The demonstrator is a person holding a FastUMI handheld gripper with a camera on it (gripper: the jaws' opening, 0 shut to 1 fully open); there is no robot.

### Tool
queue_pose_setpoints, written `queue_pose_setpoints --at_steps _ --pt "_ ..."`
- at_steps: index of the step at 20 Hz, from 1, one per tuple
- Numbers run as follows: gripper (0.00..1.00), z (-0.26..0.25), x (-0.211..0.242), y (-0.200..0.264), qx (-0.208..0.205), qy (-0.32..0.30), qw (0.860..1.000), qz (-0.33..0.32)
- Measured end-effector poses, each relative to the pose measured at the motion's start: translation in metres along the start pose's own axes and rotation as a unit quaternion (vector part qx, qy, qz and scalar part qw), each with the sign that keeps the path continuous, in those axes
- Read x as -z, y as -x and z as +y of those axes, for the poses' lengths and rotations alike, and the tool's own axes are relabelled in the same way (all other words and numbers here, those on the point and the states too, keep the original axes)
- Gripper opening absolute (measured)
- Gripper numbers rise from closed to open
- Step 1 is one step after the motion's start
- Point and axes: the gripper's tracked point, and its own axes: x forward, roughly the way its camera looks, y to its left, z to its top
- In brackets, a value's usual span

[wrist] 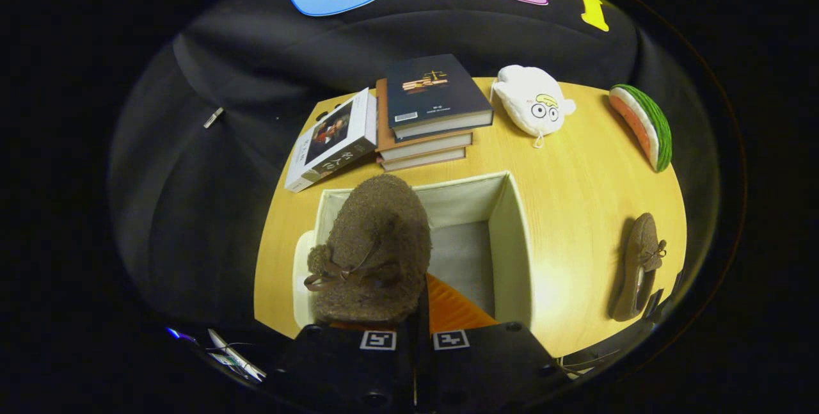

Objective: Open the storage box then place both shoes into the box .Put the left shoe in first, then the right shoe, with the right side of both shoes facing outward in a uniform manner.

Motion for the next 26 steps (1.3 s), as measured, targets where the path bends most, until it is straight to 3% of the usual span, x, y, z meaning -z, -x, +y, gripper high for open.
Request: queue_pose_setpoints --at_steps 3,10,15,19,22,26 --pt "0.06 -0.004 0.016 -0.01 0.019 0.031 0.999 0.011" --pt "0.06 0.007 0.027 -0.031 0.03 0.02 0.999 0.003" --pt "0.11 0.016 0.035 -0.034 0.0 0.003 1.0 0.017" --pt "0.32 0.031 0.047 -0.032 -0.044 0.003 0.998 0.039" --pt "1.0 0.037 0.047 -0.029 -0.058 0.021 0.998 0.033" --pt "0.98 0.041 0.042 -0.02 -0.077 0.022 0.997 0.024"
